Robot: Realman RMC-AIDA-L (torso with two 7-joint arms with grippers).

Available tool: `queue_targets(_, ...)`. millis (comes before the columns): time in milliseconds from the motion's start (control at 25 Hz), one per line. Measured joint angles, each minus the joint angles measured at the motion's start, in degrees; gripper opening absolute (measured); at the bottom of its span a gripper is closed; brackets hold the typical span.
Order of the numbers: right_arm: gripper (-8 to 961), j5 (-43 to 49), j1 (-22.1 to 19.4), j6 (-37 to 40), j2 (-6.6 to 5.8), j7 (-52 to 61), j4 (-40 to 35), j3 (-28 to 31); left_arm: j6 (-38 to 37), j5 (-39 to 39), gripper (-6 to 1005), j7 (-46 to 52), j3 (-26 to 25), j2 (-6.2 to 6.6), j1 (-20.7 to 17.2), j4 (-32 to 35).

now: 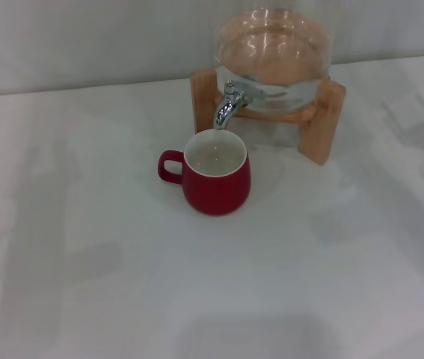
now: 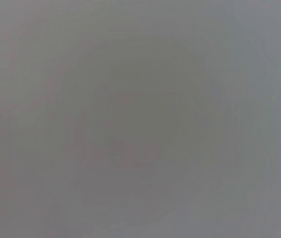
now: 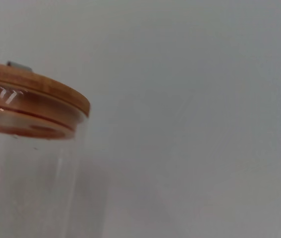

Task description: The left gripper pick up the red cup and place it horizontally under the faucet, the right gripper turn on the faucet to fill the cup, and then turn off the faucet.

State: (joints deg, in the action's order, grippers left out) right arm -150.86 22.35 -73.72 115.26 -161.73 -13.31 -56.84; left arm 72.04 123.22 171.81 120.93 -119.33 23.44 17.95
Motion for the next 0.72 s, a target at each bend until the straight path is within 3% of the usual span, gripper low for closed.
queue_targets(720, 703, -1.5, 0.5, 3.1, 0.05, -0.7, 0.5, 2.0, 0.1, 0.0, 427, 0.7, 0.2, 0.01, 0.4, -0.3)
